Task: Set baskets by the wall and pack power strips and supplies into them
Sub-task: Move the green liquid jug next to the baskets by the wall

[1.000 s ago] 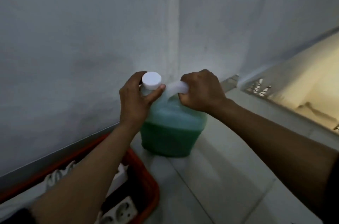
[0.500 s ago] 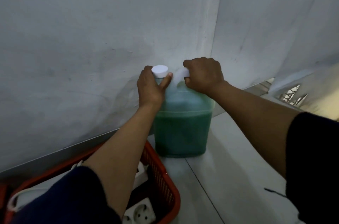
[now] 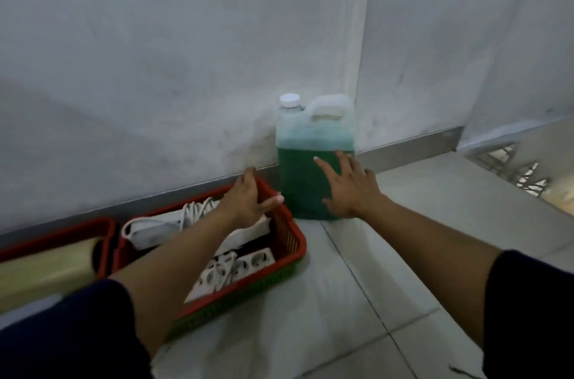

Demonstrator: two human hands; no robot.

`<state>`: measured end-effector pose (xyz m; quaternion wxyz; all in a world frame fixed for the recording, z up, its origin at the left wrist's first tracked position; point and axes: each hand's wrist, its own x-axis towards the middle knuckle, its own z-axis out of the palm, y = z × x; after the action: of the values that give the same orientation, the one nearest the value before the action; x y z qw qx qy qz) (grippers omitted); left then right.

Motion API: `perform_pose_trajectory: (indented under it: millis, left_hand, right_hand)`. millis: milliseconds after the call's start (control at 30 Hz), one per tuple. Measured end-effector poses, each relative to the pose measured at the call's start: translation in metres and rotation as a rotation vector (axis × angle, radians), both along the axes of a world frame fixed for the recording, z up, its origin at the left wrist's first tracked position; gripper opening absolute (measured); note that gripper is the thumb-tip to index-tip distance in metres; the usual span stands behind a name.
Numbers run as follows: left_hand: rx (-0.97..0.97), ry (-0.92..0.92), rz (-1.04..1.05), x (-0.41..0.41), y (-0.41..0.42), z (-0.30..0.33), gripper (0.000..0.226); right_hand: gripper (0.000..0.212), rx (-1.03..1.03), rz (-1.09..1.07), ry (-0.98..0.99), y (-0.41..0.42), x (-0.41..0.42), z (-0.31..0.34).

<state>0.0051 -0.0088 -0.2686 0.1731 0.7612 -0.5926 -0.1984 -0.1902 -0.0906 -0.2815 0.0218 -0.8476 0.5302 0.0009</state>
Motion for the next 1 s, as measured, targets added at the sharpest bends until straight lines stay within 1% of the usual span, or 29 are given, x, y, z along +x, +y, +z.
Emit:
perform_pose_trajectory:
  millis: [100,200,300,433,533,600,700,800,833,900,967,1000]
  left_hand:
    - [0.114,-0.186,-0.089,0.020,0.045,0.036,0.089]
    - [0.153,-0.378,-0.161,0.038,0.073,0.079,0.084]
    - [0.106,-0.410,-0.138,0.044,0.079,0.100,0.077]
    - [0.005,-0.260,-0.140,0.024,0.078,0.086,0.065]
    - [0.026,-0.157,-0.181,0.017,0.071,0.060,0.056]
    - [0.028,-0.086,-0.195,0.015,0.062,0.043,0.058]
    - [0.016,-0.026,-0.184,0.010,0.040,0.020,0.056]
    - [0.008,0.158,-0.112,0.007,0.006,0.000,0.057]
    - [-0.003,0.230,-0.080,0.006,-0.007,-0.005,0.060]
    - [-0.027,0.350,-0.019,0.003,-0.037,-0.011,0.066]
    - [-0.050,0.451,0.014,-0.001,-0.065,-0.014,0.077]
    - [-0.065,0.484,0.013,-0.004,-0.078,-0.017,0.081]
  right_hand:
    - [0.092,0.061,0.024,0.036,0.036,0.003,-0.001]
    - [0.091,0.120,-0.033,-0.035,0.056,0.015,0.022]
    - [0.090,0.169,-0.101,-0.172,0.062,0.028,0.039]
    - [0.094,0.300,-0.198,-0.399,0.060,0.039,0.042]
    - [0.089,0.391,-0.326,-0.658,0.048,0.041,0.030]
    - [0.087,0.440,-0.384,-0.836,0.040,0.043,0.019]
    - [0.091,0.499,-0.492,-1.044,0.024,0.040,-0.005]
    - [0.089,0.505,-0.556,-1.292,0.004,0.038,-0.034]
    - [0.093,0.508,-0.554,-1.351,-0.003,0.040,-0.041]
    - [0.111,0.487,-0.545,-1.417,-0.020,0.047,-0.053]
    - [0.126,0.418,-0.575,-1.458,-0.036,0.054,-0.061]
    - [0.129,0.369,-0.588,-1.471,-0.045,0.056,-0.067]
